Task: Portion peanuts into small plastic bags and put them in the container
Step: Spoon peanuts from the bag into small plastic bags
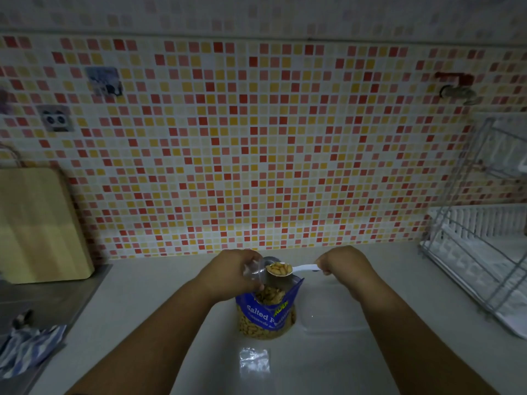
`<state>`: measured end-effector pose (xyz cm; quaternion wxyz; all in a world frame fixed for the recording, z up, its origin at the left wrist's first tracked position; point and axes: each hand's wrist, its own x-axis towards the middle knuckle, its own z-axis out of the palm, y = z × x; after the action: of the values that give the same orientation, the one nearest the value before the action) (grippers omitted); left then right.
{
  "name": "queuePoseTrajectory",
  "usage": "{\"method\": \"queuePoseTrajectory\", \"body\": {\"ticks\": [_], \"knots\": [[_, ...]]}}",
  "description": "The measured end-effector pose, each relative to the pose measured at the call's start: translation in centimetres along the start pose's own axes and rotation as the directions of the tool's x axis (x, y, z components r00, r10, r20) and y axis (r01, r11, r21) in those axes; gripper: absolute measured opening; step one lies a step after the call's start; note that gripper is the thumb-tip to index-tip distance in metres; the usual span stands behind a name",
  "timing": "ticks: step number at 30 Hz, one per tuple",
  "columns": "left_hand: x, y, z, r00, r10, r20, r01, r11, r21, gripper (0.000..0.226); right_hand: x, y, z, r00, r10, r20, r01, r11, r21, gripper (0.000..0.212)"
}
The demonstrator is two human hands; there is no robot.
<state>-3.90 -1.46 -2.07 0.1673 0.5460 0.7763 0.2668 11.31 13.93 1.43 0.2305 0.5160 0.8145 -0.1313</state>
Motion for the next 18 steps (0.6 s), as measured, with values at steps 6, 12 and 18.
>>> {"method": "queuePoseTrajectory", "body": {"ticks": [6, 12, 18], "knots": [[0.7, 1.0, 1.1, 0.999, 0.048, -0.01, -0.047, 0.998, 0.046, 0.044, -1.2, -1.5, 0.5, 0.972, -0.208, -0.11, 0.2, 0.976, -0.083, 0.023], [0.6, 1.6, 1.7, 0.994, 0.045, -0.101, -0.058, 0.989, -0.133, 0.032, -2.8, -2.2, 2.3, 0.598, -0.561, -0.572, 0.636, 0.767, -0.086, 0.024], [-0.3, 0.7, 0.9, 0.982, -0.103, -0.156, 0.034, 0.918, -0.395, 0.024, -3.0, 0.1, 2.3, 0.093, -0.573, -0.814, 0.634, 0.665, -0.396, 0.023]]}}
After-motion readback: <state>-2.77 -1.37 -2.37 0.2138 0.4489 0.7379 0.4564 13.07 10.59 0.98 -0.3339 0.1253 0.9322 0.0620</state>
